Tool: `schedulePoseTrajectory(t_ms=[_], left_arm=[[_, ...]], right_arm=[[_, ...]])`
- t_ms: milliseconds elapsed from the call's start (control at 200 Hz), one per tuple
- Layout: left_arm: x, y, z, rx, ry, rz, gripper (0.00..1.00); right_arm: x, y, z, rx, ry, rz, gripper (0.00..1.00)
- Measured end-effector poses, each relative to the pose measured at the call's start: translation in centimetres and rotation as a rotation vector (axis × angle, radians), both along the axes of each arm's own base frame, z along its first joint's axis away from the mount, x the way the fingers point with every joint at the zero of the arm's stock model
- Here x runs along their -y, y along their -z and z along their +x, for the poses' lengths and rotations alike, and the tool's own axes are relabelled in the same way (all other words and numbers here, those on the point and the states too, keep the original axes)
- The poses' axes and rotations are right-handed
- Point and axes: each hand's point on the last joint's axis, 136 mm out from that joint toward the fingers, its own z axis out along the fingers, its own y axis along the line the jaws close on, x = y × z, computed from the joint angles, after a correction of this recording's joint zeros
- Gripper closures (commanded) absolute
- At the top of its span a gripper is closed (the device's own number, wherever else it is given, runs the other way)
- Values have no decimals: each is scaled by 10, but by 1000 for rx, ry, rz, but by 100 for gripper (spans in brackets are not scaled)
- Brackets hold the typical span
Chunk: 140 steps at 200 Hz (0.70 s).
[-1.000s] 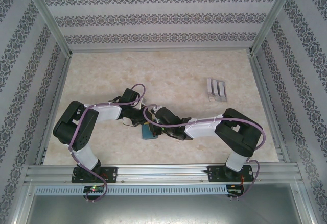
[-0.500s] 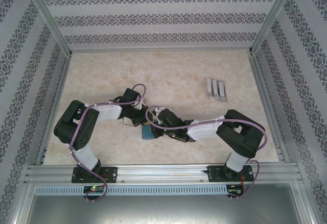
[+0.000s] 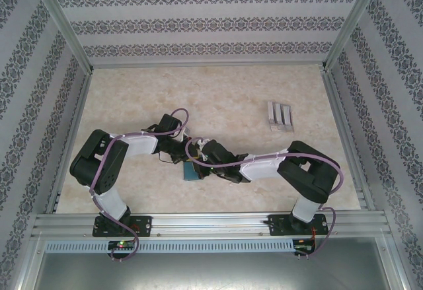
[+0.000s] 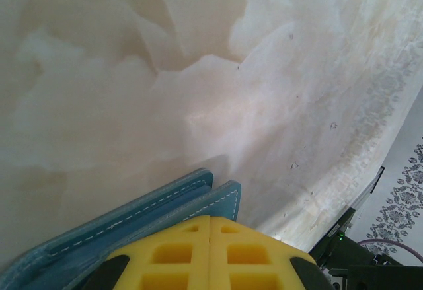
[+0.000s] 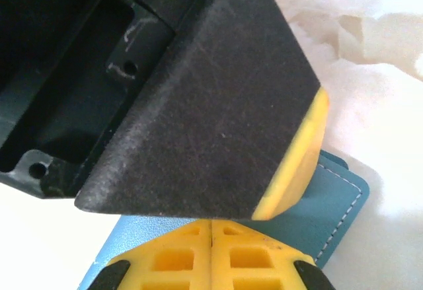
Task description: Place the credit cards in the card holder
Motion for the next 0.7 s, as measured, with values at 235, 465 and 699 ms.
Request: schedulePoseTrajectory(t_ms=[235,465,699], left_arm=[[0,0,0,1,-1,3,100],[0,0,0,1,-1,2,100],[-1,0,0,0,-2,2,100]], right_arm=[[3,-5,-2,30,9,62,100],[5,-8,-2,24,-22,77,100],[0,-7,-2,60,-47,115,100]])
